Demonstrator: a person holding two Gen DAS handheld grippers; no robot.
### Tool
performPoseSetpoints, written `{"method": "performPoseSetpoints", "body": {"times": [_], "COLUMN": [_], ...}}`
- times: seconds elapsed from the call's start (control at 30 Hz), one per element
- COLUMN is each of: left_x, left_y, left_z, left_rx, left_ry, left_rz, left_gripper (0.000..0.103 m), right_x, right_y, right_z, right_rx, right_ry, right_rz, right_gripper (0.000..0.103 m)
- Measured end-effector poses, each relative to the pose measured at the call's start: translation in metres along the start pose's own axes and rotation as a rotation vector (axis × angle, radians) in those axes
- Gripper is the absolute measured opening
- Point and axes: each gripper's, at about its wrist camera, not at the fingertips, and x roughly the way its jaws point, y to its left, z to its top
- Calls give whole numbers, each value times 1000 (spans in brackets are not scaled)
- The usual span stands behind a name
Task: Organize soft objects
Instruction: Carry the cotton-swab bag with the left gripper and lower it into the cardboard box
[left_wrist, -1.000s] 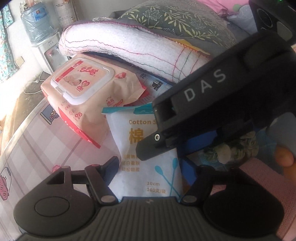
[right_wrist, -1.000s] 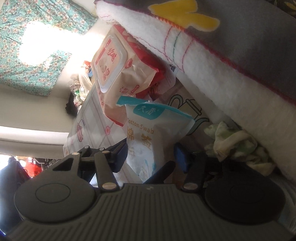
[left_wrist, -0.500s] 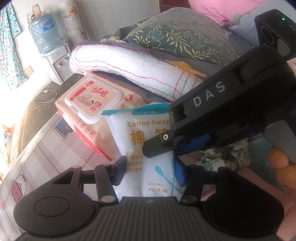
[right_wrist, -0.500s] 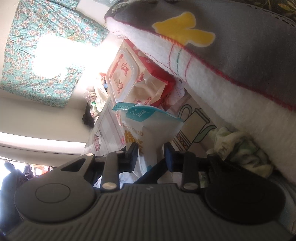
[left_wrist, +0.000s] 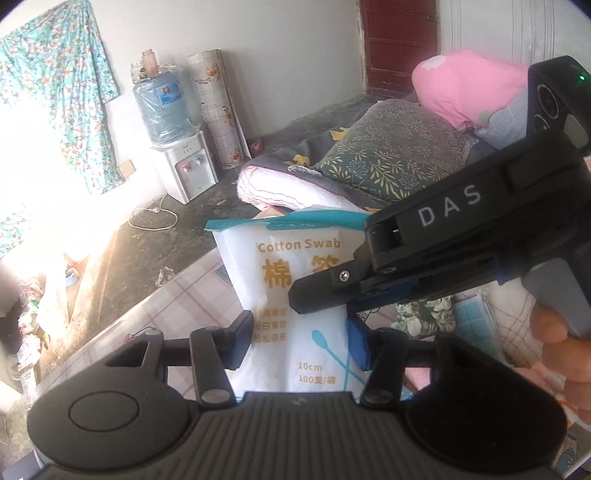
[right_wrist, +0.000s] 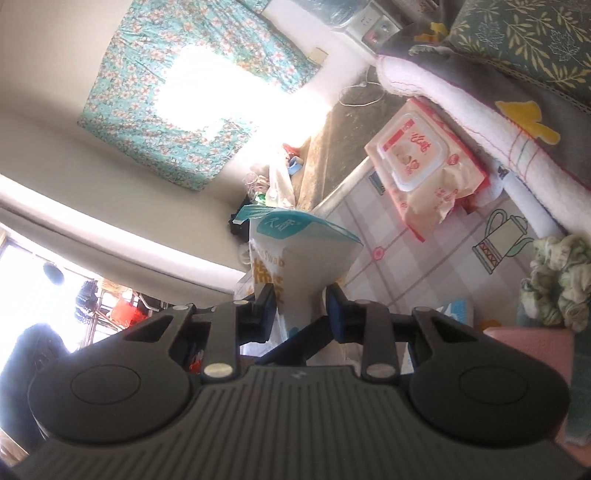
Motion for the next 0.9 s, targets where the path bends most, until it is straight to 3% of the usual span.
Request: {"method": "performPoseSetpoints", "body": {"times": [0.1,0.23,0.43,0.67,0.9], "left_x": [-44,-102,-138,-115,-75], "left_y": [12,42,97,152,176], "left_z": [-22,-64,-132,-210,-252], "left_rx": [-40,-134,-341,-566,-672], "left_ry": [1,34,102,179,191], "left_rz": [78,197,299,262,220], "left_gripper": [54,54,55,54,58], "right_x": [-15,-3,34,120,176], "right_y": [37,96,186,217,212], "right_z": [-30,-74,-151,-208,-231], "right_rx": [-54,-125,-251,-347,-506], "right_ry": [45,142,323,509,525], "right_rz": [60,142,194,68,-108], "right_gripper": [28,28,28,30,29]}}
